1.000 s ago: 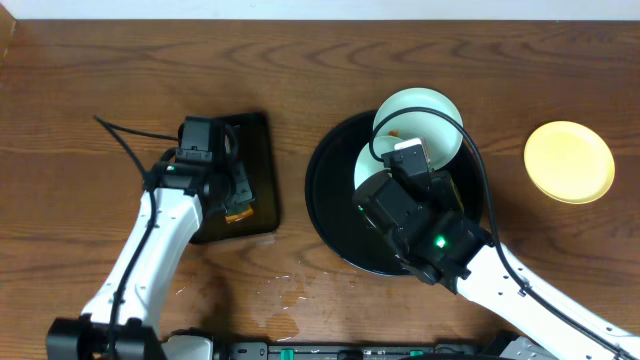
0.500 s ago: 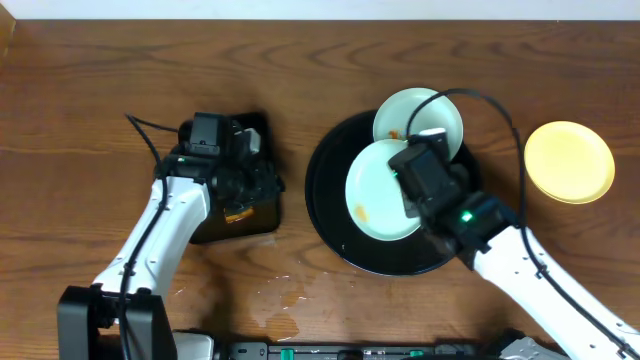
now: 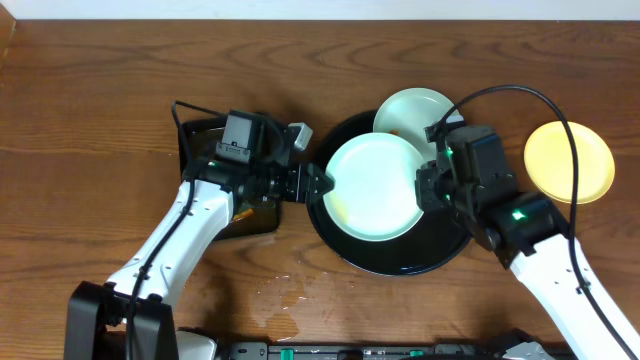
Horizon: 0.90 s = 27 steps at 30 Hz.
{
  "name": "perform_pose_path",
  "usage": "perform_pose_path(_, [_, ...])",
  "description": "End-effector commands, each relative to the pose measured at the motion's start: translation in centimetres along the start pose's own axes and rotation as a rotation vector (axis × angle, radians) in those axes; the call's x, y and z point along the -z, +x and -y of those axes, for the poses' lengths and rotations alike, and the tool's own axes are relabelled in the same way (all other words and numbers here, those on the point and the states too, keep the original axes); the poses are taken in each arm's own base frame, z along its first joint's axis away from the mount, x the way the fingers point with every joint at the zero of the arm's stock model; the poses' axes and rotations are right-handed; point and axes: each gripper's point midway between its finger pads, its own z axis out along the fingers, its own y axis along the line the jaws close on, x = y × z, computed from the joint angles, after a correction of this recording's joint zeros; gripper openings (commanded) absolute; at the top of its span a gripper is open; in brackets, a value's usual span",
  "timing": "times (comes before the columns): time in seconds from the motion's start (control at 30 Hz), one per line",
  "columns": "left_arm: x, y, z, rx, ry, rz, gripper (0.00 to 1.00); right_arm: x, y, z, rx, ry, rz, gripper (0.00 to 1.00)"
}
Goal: Clean dirty plates on tray and stack at the side
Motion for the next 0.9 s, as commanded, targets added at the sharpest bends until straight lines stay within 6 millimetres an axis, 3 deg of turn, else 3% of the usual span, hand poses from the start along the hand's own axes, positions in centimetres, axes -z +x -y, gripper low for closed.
perform_pose_path(0.0, [-0.1, -0.4, 2.8, -0.066, 0.133, 0.001, 0.58, 1.4, -0.5, -1.7, 0.034, -0.107, 0.03, 0.01])
perform_pose_path(0.17, [-0.3, -0.3, 3.4, -0.083, 0.152, -0.003, 0.53, 1.8, -0.7, -2.7, 0.044, -0.166, 0.037, 0.01])
perform_pose_path(0.3, [-0.3, -0.3, 3.5, -0.083, 0.155, -0.004, 0.13, 1.6, -0.4, -2.3, 0.041, -0.141, 0.026, 0.01])
perform_pose_path(0.33, [-0.3, -0.3, 3.5, -0.083, 0.155, -0.004, 0.08, 1.6, -0.3, -2.1, 0.04, -0.133, 0.024, 0.01])
perform_pose_path(0.4, [-0.3, -0.3, 3.6, -0.084, 0.159, -0.005, 0.08, 1.6, -0.2, -1.9, 0.037, -0.127, 0.018, 0.09])
perform_pose_path(0.5, [-0.3, -0.3, 3.7, -0.088, 0.163, -0.002, 0.08, 1.4, 0.2, -1.4, 0.023, -0.119, -0.003, 0.44])
perform_pose_path(0.57, [-0.3, -0.4, 3.7, -0.091, 0.164, 0.002, 0.08, 1.2, 0.5, -1.2, 0.004, -0.135, -0.026, 0.55])
perform_pose_path(0.73, [-0.2, -0.6, 4.2, -0.106, 0.193, 0.008, 0.08, 0.8, 1.0, -1.4, -0.054, -0.318, -0.091, 0.57])
perform_pose_path(0.87, [-0.2, -0.8, 4.3, -0.112, 0.193, 0.015, 0.07, 1.5, 0.8, -2.5, -0.148, -0.566, -0.125, 0.44])
